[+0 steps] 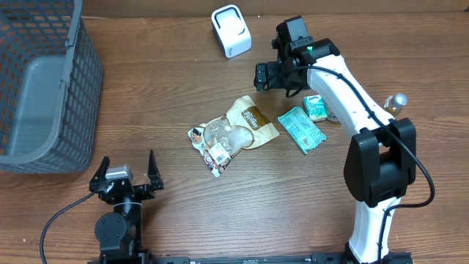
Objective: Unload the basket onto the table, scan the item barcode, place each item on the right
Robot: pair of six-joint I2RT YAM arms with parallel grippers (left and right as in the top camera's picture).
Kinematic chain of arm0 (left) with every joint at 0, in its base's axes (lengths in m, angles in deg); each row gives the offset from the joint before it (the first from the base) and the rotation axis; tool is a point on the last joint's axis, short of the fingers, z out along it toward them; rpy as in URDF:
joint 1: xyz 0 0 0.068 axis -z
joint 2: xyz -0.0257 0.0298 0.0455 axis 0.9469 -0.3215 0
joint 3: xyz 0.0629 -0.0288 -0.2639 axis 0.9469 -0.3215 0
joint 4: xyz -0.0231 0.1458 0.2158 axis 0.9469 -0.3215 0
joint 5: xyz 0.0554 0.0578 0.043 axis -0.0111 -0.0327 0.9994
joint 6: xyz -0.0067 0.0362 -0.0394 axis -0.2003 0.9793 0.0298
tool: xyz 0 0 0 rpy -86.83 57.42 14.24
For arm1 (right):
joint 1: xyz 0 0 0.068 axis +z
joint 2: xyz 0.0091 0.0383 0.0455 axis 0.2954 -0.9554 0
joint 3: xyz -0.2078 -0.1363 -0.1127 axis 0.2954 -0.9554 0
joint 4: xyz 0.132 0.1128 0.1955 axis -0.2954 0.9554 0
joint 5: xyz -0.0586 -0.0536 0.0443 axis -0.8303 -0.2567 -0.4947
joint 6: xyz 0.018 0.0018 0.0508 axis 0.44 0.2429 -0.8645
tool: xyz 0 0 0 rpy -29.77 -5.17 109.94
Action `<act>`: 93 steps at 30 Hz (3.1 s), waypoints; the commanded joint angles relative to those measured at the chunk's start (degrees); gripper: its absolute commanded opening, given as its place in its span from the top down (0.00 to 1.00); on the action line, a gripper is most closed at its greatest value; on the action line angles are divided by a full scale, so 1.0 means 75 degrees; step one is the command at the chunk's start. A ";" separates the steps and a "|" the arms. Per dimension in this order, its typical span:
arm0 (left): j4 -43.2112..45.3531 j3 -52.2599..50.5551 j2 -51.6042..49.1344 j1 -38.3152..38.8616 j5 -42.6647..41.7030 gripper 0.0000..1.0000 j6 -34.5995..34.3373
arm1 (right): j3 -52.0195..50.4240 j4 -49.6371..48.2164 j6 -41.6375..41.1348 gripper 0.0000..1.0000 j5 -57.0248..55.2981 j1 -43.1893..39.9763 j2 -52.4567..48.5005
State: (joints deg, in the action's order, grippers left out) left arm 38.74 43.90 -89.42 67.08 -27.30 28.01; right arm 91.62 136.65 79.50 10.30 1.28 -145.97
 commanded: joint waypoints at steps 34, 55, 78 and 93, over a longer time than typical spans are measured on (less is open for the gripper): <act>0.0023 -0.0026 0.0099 -0.0044 0.0003 0.00 -0.0157 | -0.0038 -0.0020 -0.0020 0.00 -0.0047 -0.0009 0.0122; 0.0026 -0.0026 0.0099 -0.0044 0.0003 0.00 -0.0157 | -0.0038 -0.0023 -0.0020 0.00 -0.0047 -0.0044 0.0385; 0.0026 -0.0026 0.0099 -0.0044 0.0003 0.00 -0.0157 | -0.0038 -0.0023 -0.0020 0.00 -0.0047 -0.0058 0.4934; 0.0023 -0.0026 0.0099 -0.0044 -0.0003 0.00 -0.0157 | -0.0038 0.1005 0.0125 0.00 -0.0592 -0.0093 0.8460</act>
State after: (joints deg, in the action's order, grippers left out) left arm 38.77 43.90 -89.38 67.08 -27.06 27.37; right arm 91.14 140.93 79.74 9.25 1.10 -87.13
